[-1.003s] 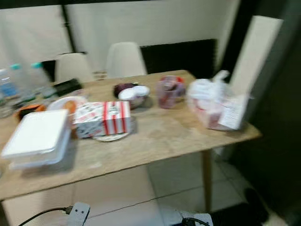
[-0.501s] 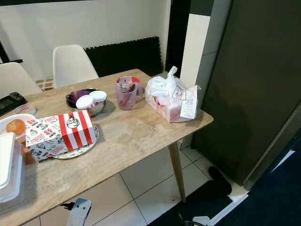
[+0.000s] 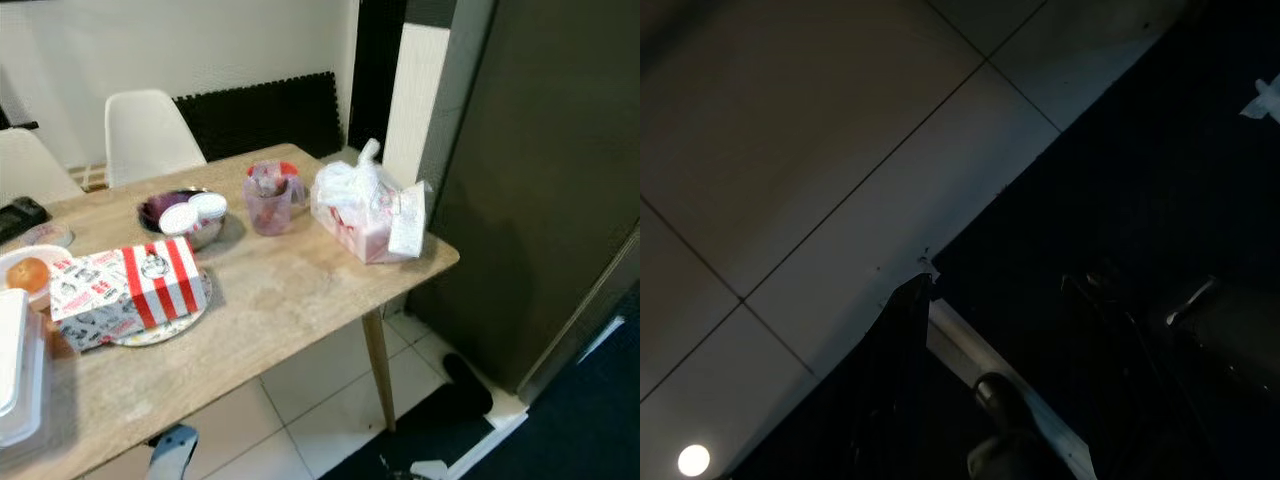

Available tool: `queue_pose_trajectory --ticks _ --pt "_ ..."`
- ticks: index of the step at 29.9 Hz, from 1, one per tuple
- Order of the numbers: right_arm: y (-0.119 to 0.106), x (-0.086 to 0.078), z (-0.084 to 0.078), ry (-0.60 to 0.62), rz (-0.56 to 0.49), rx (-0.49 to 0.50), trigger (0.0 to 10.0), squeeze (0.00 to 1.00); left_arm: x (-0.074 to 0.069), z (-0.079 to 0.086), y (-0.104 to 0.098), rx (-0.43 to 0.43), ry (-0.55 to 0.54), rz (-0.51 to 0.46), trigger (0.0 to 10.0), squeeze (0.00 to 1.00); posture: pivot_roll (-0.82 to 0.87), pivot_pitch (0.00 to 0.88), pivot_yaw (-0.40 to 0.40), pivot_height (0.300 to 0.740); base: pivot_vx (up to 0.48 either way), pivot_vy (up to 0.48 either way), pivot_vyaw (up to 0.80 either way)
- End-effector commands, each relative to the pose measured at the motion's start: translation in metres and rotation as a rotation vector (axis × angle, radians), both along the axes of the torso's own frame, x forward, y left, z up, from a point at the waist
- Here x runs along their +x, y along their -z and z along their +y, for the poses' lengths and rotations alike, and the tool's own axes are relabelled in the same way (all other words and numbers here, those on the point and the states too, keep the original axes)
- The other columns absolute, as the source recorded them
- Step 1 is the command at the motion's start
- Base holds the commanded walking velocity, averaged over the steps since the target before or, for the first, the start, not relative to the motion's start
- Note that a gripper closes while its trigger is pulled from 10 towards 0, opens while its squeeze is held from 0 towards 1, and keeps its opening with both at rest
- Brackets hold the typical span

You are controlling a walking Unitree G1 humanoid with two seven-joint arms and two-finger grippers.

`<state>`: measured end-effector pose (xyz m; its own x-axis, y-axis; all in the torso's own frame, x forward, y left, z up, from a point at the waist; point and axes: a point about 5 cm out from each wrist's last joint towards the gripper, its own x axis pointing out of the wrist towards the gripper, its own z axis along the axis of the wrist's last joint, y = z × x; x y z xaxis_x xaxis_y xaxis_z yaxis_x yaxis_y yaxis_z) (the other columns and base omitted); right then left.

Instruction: Restocking fridge

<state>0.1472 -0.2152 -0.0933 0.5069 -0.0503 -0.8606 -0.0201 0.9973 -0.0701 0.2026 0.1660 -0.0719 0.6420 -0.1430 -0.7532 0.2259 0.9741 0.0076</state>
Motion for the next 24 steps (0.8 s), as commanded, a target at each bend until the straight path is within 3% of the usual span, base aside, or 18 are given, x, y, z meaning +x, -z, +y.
queue_pose_trajectory --ticks 1,8,17,24 --pt "-0.0003 0.0009 0.0015 -0.001 -0.015 0.005 10.0 0.00 -0.0060 0.0024 0.0034 0.008 -0.001 0.024 10.0 0.00 -0.08 0.018 0.031 0.740 0.000 0.000 -0.79" --pt "-0.0007 0.0015 0.0019 -0.008 -0.025 0.008 10.0 0.00 -0.0060 0.0024 0.0031 0.006 -0.001 0.021 10.0 0.00 -0.08 0.019 0.030 0.740 0.000 0.000 -0.79" --pt "0.0008 -0.0003 0.0054 -0.043 -0.012 -0.007 10.0 0.00 -0.0051 0.0021 0.0024 -0.007 -0.001 0.021 10.0 0.00 -0.07 0.027 0.031 0.740 0.000 0.000 0.00" --pt "0.0020 -0.0035 0.0049 -0.037 -0.006 -0.008 10.0 0.00 -0.0042 0.0019 0.0016 -0.014 -0.003 0.012 10.0 0.00 -0.07 0.034 0.032 0.740 0.000 -0.452 0.00"
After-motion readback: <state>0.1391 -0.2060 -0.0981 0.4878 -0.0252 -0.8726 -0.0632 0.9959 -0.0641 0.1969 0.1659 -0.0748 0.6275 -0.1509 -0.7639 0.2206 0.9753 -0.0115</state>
